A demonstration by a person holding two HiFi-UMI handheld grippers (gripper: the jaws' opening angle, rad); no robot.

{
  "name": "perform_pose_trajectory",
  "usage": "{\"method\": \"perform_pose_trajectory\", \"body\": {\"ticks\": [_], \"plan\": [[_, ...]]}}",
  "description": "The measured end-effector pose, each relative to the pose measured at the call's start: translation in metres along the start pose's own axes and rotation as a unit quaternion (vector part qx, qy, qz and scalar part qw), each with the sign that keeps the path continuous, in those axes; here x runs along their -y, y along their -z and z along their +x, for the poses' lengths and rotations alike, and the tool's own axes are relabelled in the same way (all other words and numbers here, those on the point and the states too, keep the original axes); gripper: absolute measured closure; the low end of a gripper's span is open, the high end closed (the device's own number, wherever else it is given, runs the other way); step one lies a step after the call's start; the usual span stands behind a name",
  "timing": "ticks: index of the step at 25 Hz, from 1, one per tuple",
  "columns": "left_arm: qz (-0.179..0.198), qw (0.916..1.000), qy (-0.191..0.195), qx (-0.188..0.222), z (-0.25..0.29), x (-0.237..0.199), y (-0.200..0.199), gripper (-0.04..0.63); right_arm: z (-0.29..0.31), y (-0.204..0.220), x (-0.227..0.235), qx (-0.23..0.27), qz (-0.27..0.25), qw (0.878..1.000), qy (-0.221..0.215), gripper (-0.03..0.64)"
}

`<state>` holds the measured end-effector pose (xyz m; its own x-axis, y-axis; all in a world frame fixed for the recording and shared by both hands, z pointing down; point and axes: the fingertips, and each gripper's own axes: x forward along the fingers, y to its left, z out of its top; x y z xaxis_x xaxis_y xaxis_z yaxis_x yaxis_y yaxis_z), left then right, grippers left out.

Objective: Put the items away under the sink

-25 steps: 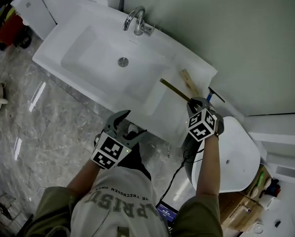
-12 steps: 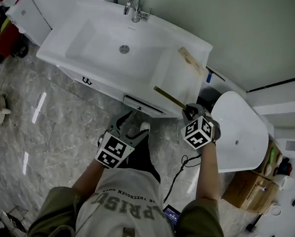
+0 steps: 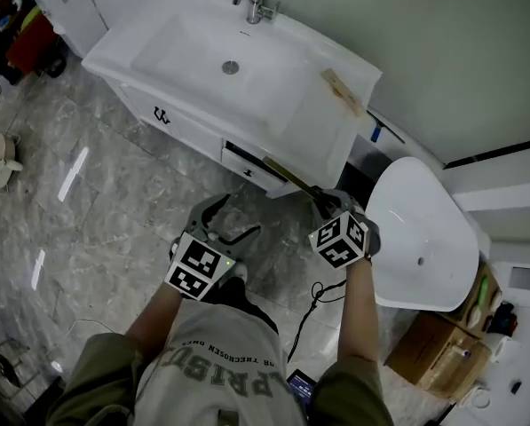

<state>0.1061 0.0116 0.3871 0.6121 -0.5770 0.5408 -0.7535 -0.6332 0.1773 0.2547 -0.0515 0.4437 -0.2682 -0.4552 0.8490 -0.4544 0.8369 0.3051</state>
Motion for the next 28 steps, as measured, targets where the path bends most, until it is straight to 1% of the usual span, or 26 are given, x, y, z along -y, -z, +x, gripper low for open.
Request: {"method": "perform_pose_trajectory", "body": {"ticks": [4, 9, 14, 17, 21, 25, 28], "plan": [[-0.028, 0.9987, -0.042, 0.006, -0.02, 0.025, 0.024, 0.253, -0.005, 0.006, -0.031, 0.016, -0.004, 1.0, -0.02, 0.548], [-0.045, 0.9947, -0.092, 0.012, -0.05, 0.042, 0.045, 0.253, -0.004, 0.007, -0.073, 0.035, 0.001, 0.998, -0.052, 0.548], [-0.055, 0.9914, -0.118, 0.018, -0.075, 0.045, 0.062, 0.253, 0.01, 0.001, -0.117, 0.043, 0.014, 0.995, -0.086, 0.548], [-0.057, 0.9907, -0.122, 0.02, -0.086, 0.04, 0.069, 0.253, 0.017, -0.006, -0.138, 0.047, 0.027, 0.994, -0.094, 0.546], [-0.052, 0.9916, -0.116, 0.023, -0.102, 0.025, 0.075, 0.253, 0.024, -0.015, -0.161, 0.043, 0.072, 0.992, -0.097, 0.548], [-0.045, 0.9944, -0.094, 0.019, -0.114, 0.0, 0.081, 0.253, 0.039, -0.023, -0.179, 0.025, 0.124, 0.988, -0.091, 0.548], [-0.041, 0.9965, -0.071, 0.016, -0.122, -0.027, 0.085, 0.253, 0.053, -0.033, -0.189, 0.016, 0.177, 0.981, -0.081, 0.548]]}}
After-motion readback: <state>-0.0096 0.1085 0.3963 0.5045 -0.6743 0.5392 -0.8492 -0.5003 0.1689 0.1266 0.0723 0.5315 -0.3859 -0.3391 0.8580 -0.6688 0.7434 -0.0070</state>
